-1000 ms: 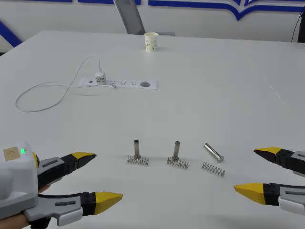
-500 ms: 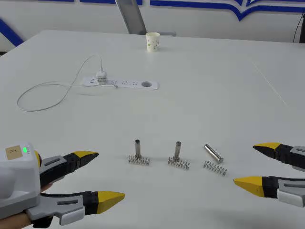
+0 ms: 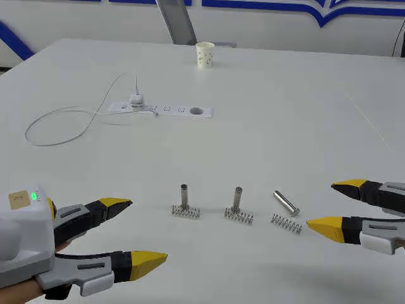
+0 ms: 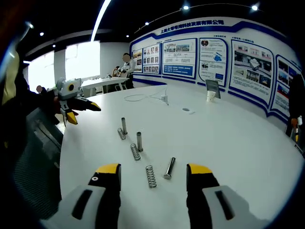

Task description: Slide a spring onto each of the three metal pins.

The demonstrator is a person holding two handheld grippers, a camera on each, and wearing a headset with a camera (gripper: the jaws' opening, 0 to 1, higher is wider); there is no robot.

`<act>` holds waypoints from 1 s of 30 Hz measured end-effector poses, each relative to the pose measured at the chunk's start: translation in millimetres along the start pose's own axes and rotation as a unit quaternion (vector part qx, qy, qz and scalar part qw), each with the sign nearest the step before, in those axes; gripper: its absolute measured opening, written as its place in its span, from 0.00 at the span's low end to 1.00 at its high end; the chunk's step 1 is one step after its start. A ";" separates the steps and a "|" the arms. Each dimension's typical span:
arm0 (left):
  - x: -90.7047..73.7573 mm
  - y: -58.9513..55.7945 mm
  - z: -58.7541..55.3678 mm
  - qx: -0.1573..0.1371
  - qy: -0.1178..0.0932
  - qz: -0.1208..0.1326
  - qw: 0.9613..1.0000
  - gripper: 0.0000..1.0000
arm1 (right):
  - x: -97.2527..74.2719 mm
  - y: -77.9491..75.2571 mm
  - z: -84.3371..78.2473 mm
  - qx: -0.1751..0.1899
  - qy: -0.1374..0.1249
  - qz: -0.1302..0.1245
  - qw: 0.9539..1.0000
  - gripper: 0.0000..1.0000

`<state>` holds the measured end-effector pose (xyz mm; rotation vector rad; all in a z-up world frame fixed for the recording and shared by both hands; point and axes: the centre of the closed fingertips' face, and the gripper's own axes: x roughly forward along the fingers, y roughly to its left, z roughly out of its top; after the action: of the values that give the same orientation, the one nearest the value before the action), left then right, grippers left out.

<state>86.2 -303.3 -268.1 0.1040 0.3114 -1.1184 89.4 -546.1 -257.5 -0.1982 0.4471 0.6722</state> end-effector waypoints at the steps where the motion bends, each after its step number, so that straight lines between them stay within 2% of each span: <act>1: 0.0 0.0 0.0 0.000 0.000 0.000 1.000 0.70 | 1.1 -1.1 0.6 0.000 0.002 -0.001 1.000 0.55; 11: 0.4 -0.6 -0.2 -0.001 0.000 0.001 1.000 0.70 | 16.4 -13.7 7.9 -0.002 0.019 -0.012 1.000 0.48; 22: 0.6 -0.1 -1.0 -0.002 0.000 0.002 1.000 0.70 | 35.0 -24.0 3.3 -0.002 0.059 -0.026 0.998 0.41; 30: 0.8 0.4 -0.8 -0.002 -0.001 0.002 1.000 0.70 | 48.3 -29.3 2.4 -0.004 0.079 -0.030 0.996 0.37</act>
<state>86.7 -303.6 -269.1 0.0997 0.3124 -1.1136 142.3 -541.0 -276.6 -0.2728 0.5871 0.6017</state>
